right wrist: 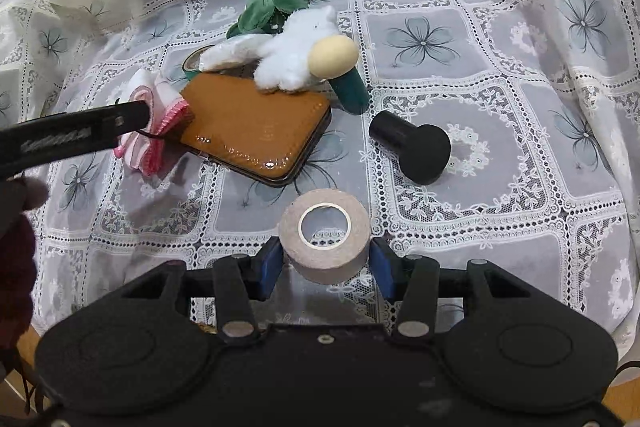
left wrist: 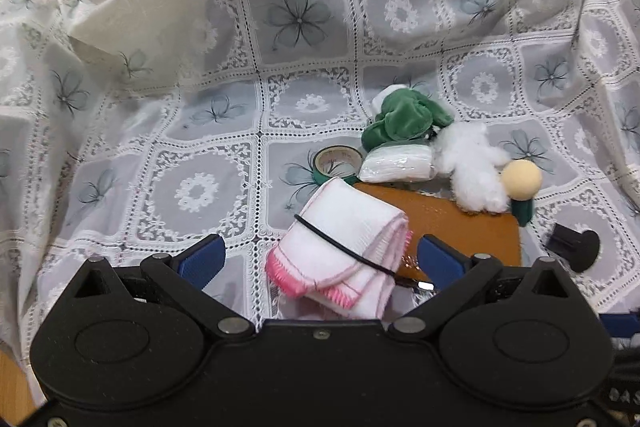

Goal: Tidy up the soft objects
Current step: 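Lift the tape roll with the right tool while the left tool grasps the pink towel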

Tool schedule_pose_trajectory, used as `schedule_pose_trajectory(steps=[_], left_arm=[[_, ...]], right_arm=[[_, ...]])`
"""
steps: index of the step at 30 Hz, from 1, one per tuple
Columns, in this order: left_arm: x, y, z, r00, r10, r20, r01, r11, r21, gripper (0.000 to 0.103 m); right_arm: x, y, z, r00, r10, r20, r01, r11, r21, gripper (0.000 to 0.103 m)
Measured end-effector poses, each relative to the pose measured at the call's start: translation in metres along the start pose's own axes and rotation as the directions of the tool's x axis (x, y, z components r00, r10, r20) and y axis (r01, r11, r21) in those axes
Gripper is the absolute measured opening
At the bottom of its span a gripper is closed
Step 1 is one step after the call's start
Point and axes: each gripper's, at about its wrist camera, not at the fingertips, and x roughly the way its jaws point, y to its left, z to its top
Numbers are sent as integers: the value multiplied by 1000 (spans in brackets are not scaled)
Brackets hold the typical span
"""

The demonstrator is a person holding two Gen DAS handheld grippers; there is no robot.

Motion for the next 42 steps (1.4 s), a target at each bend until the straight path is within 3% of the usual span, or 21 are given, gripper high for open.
schedule_pose_trajectory(steps=[9, 19, 24, 29, 34, 42], left_arm=[[35, 0, -4, 996, -33, -78, 31, 999, -30, 99], [47, 13, -9, 988, -109, -114, 92, 985, -142, 101], [48, 17, -9, 983, -140, -122, 116, 977, -181, 98], [35, 17, -9, 985, -149, -87, 131, 974, -185, 89], [21, 21, -8, 984, -175, -44, 163, 966, -200, 81], [-9, 16, -11, 985, -171, -20, 166, 972, -168, 76]], right_arm=[[8, 1, 4, 1000, 2, 14, -2, 1000, 1, 51], [12, 5, 2, 998, 38, 55, -37, 999, -25, 73], [15, 5, 2, 997, 56, 58, -54, 998, -35, 78], [14, 3, 3, 996, 61, 58, -59, 998, -29, 72], [10, -1, 3, 997, 37, 65, -37, 999, -5, 50], [6, -5, 3, 997, 31, 76, -32, 999, 17, 49]])
